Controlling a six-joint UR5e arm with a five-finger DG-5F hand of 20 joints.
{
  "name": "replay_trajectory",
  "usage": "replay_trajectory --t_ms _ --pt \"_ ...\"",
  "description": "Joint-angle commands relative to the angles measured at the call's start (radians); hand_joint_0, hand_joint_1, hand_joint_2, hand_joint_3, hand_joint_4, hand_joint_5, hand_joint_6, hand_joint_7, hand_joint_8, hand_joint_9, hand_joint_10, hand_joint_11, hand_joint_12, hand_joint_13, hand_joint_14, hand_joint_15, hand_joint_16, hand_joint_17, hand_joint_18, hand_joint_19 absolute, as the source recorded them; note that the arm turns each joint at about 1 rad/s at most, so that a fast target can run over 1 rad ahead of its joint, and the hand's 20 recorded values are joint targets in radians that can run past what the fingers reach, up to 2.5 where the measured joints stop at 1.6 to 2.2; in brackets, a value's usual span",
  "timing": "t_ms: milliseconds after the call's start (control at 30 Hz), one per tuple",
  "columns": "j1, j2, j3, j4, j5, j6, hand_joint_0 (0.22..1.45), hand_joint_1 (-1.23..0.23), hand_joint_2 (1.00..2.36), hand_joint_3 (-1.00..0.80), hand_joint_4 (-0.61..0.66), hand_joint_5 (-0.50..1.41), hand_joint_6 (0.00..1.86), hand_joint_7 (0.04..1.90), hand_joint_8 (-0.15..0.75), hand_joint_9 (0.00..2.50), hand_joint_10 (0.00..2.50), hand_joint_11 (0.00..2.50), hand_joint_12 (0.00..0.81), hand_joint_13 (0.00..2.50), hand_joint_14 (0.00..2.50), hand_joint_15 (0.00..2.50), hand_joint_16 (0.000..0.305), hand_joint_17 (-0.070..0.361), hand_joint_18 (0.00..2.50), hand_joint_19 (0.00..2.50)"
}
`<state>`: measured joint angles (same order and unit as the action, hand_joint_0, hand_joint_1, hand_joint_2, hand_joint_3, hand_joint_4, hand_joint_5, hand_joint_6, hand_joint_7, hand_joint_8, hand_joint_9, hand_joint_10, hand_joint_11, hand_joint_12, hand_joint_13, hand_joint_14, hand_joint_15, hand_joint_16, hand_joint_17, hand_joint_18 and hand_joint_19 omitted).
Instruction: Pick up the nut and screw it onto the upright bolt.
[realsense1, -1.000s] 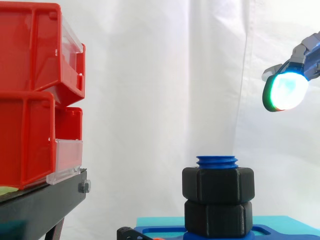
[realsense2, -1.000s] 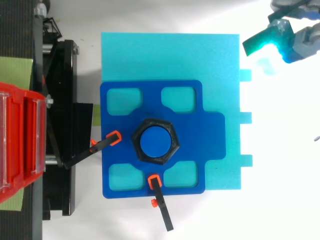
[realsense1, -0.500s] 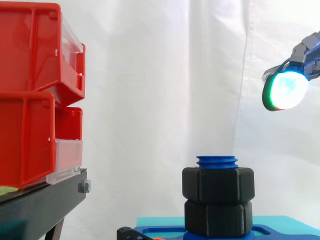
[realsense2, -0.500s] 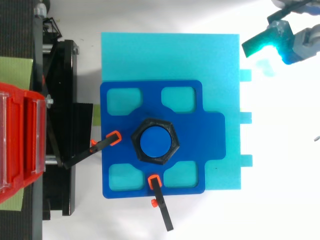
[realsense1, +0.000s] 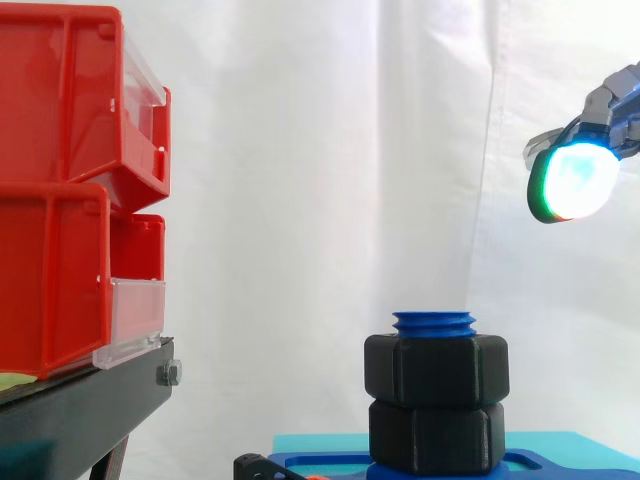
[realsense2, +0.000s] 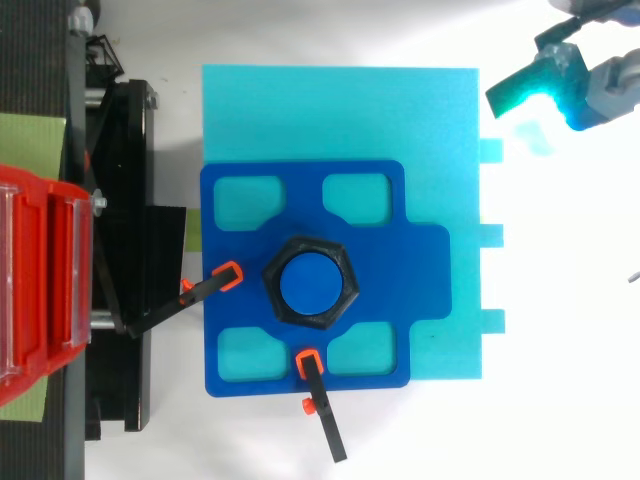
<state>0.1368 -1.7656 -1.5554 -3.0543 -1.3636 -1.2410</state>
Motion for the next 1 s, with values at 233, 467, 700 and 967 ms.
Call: replay_trajectory --t_ms 233,467,700,967 --pt "0.0 0.0 0.0 0.0 0.0 -0.002 0.47 -0.27 1.0 -0.5 0.09 -0.25 0.5 0.71 0.212 0.02 0.0 0.0 0.384 0.0 0.0 0.0 0.049 0.111 0.0 0.0" --pt "0.001 0.0 0.0 0.0 0.0 0.0 0.47 -0.27 1.0 -0.5 0.09 -0.25 0.5 0.72 0.21 0.02 0.0 0.0 0.383 0.0 0.0 0.0 0.049 0.111 0.0 0.0" --pt "0.0 0.0 0.0 0.0 0.0 0.0 0.47 -0.28 1.0 -0.5 0.09 -0.25 0.5 0.73 0.21 0.0 0.0 0.0 0.382 0.0 0.0 0.0 0.049 0.111 0.0 0.0" --pt "0.001 0.0 0.0 0.0 0.0 0.0 0.47 -0.28 1.0 -0.5 0.09 -0.25 0.5 0.74 0.208 0.0 0.0 0.0 0.383 0.0 0.0 0.0 0.049 0.11 0.0 0.0"
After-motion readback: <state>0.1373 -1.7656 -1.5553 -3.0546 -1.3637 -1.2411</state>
